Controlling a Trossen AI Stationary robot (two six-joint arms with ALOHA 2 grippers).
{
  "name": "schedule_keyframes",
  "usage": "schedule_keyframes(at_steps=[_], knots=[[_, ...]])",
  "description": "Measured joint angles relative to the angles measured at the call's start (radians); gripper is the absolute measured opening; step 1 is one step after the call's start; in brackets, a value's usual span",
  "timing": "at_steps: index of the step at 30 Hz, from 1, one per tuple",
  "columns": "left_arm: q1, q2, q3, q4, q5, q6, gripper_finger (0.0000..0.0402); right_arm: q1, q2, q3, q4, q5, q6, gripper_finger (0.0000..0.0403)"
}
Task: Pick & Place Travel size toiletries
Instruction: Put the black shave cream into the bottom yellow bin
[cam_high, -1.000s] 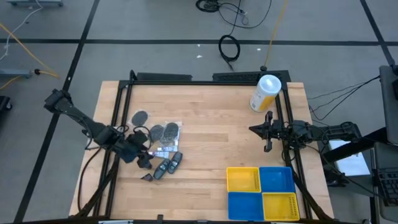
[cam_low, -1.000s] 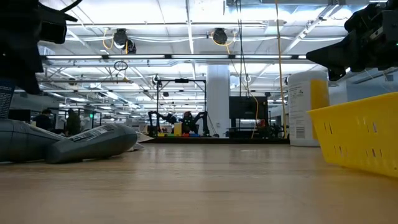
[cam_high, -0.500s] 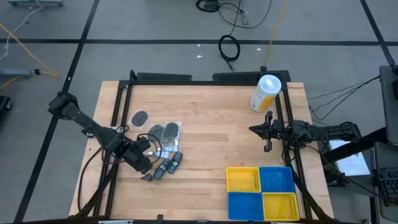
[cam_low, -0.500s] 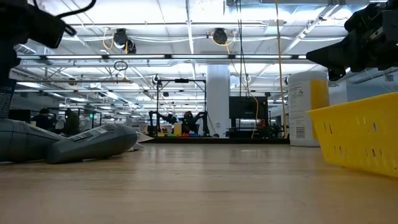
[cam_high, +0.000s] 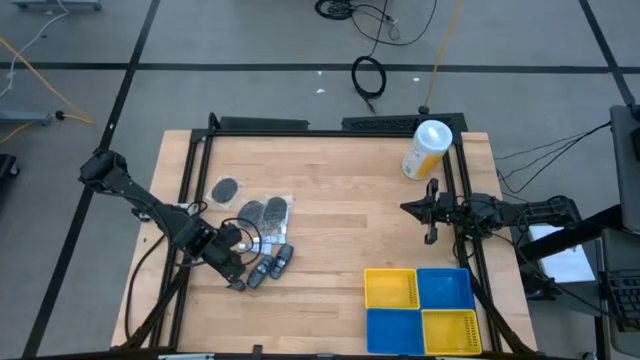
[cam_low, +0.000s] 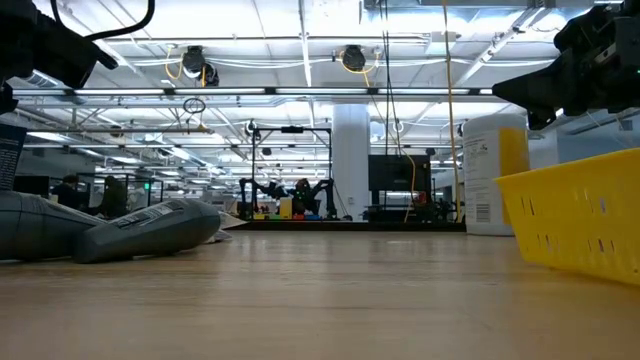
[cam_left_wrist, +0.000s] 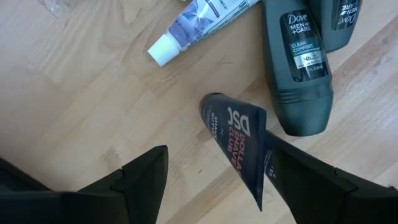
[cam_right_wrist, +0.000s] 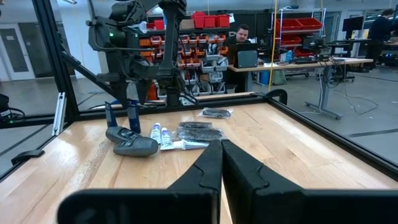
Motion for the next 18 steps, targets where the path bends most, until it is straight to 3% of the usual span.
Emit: schedule_keyframes(at_steps=[5, 16, 18], knots=[[0.0, 0.0, 0.0, -0.004, -0.013, -0.013, 0.0243, 0.0, 0.0, 0.0, 0.0, 0.0, 0.0, 0.0004], [0.001, 0.0, 0.0, -0.008, -0.024, -0.013, 0.0023, 0.0, 0.0, 0.0, -0.001, 0.0, 0.0, 0.0004], [0.001, -0.001, 0.0, -0.007, -0.033, -0.011, 0.001, 0.0, 0.0, 0.0, -0.001, 0.0, 0.0, 0.0004]])
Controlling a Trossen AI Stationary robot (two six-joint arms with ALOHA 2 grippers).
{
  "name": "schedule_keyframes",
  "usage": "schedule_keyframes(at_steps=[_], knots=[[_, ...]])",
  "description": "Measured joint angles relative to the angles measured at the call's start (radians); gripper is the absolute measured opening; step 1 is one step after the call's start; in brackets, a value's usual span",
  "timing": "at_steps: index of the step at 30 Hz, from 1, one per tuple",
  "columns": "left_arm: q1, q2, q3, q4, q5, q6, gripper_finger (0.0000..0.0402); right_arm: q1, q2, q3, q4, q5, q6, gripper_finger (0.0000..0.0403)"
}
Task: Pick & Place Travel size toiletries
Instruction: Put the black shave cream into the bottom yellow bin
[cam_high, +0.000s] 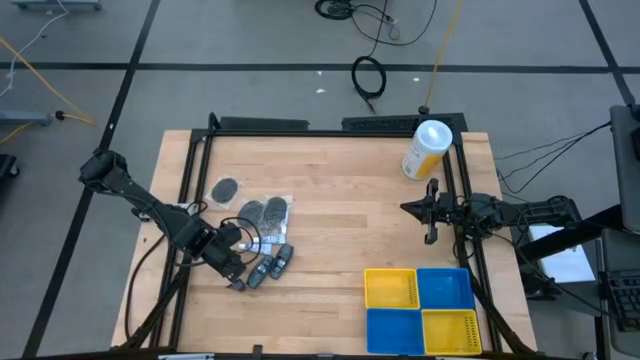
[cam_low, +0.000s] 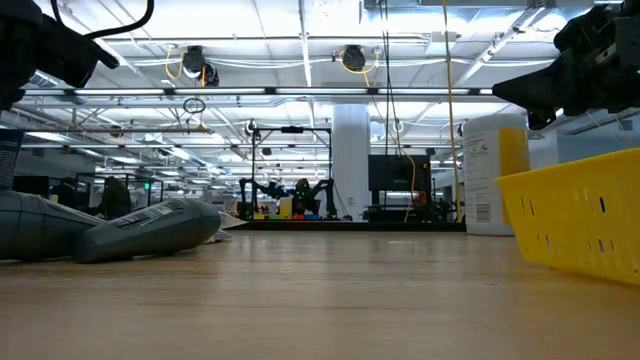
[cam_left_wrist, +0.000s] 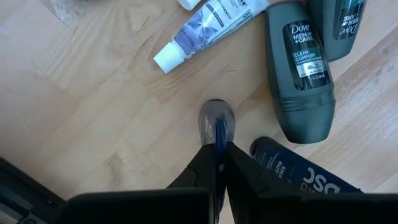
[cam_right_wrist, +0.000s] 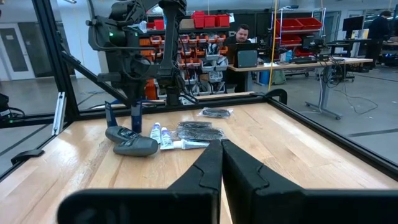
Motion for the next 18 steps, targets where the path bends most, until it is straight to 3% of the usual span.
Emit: schedule_keyframes(at_steps=[18], knots=[[0.046, -0.055, 0.013, -0.02, -0.084, 0.066, 0.0002, 0.0, 0.0, 0.0, 0.001, 0.0, -0.026, 0.0004]])
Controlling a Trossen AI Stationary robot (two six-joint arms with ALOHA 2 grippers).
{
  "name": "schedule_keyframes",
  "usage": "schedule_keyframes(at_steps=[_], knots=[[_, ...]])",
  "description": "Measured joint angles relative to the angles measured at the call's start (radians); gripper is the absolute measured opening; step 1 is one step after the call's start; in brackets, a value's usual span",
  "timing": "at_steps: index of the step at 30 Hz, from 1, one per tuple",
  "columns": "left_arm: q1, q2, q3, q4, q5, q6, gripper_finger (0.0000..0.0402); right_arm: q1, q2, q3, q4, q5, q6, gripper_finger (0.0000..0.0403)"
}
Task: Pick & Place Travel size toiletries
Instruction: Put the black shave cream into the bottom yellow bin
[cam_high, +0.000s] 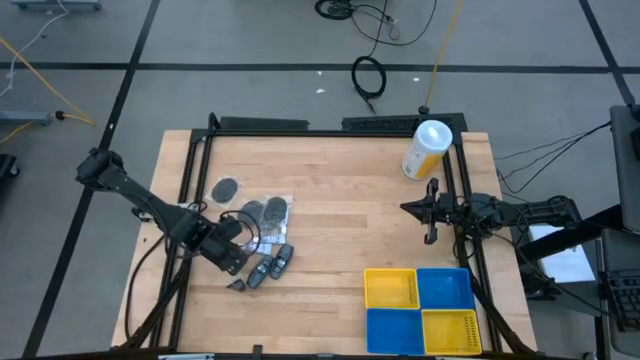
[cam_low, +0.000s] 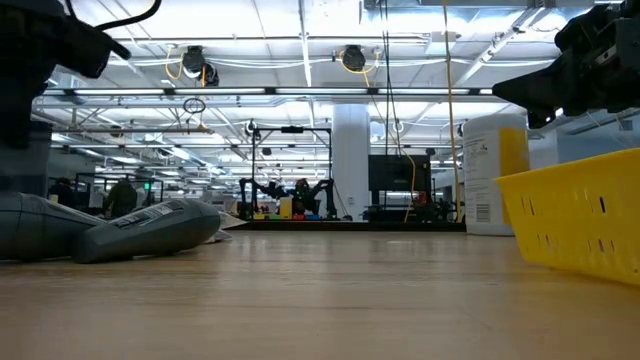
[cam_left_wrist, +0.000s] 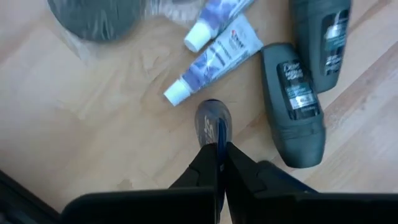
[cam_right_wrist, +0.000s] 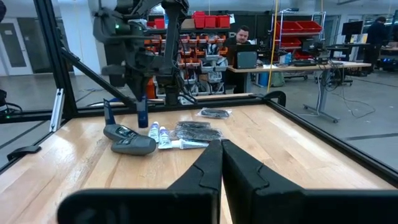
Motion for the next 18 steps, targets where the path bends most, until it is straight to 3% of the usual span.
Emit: schedule_keyframes(at_steps=[8, 12, 18], knots=[[0.064, -0.031, 0.147, -0.04, -0.186, 0.217, 0.0001, 0.0, 0.0, 0.0, 0.0, 0.0, 0.008, 0.0004], [0.089, -0.031, 0.167, 0.106, -0.278, 0.39, 0.0001, 0.0, 0.0, 0.0, 0.001, -0.003, 0.016, 0.0004], [0.154, -0.004, 0.167, 0.436, -0.311, 0.732, 0.0, 0.0, 0.002, 0.0, 0.041, -0.014, 0.063, 0.0004]])
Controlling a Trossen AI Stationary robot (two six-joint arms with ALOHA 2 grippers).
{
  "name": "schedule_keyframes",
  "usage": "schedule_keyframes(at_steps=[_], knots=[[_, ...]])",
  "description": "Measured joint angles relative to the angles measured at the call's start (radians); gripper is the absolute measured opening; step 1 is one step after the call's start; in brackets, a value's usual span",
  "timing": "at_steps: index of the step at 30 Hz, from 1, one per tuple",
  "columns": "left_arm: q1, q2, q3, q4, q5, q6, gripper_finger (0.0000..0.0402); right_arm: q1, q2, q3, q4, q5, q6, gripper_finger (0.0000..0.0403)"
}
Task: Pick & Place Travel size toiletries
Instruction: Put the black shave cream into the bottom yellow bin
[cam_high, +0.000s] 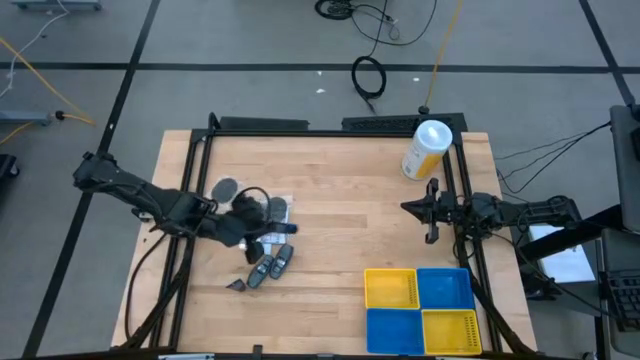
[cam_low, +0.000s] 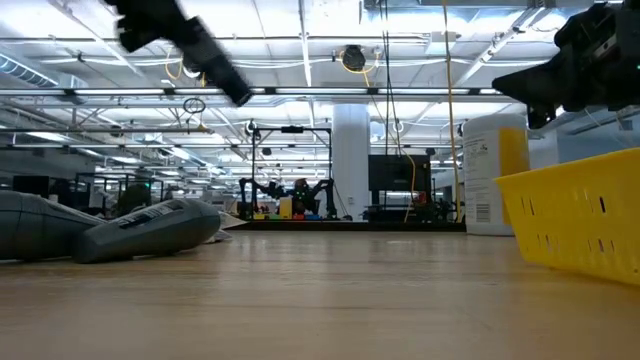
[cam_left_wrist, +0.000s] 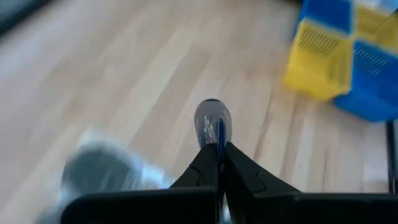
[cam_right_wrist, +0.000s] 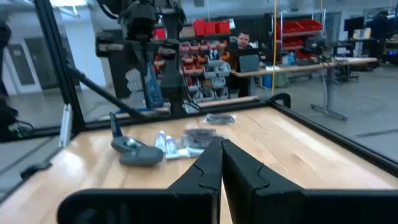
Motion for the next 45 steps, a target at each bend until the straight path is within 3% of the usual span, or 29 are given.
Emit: schedule_keyframes(at_steps=[4, 10, 17, 24, 28, 31, 35, 45], knots=[[0.057, 0.032, 0.0, 0.19, 0.013, 0.195, 0.0, 0.0, 0.023, 0.0, 0.087, -0.073, -0.002, 0.0004], [0.139, 0.112, 0.0, 0.393, 0.047, 0.347, 0.0, 0.001, 0.146, 0.0, 0.256, -0.148, 0.001, 0.0004], [0.226, 0.213, -0.001, 0.591, 0.173, 0.414, 0.0, 0.001, 0.392, 0.013, 0.5, -0.147, -0.006, 0.0004], [0.286, 0.298, -0.001, 0.75, 0.253, 0.437, 0.0, 0.001, 0.641, 0.137, 0.539, -0.176, -0.06, 0.0004], [0.304, 0.318, -0.001, 0.754, 0.276, 0.437, 0.0, 0.001, 0.745, 0.207, 0.54, -0.252, -0.083, 0.0004], [0.305, 0.317, -0.001, 0.755, 0.278, 0.437, 0.0, 0.002, 0.811, 0.264, 0.554, -0.252, -0.089, 0.0007], [0.304, 0.317, -0.001, 0.758, 0.279, 0.44, 0.0, 0.002, 0.908, 0.312, 0.538, -0.278, -0.093, 0.0037], [0.304, 0.317, -0.001, 0.762, 0.279, 0.452, 0.0, 0.008, 1.038, 0.399, 0.544, -0.274, -0.118, 0.0169]])
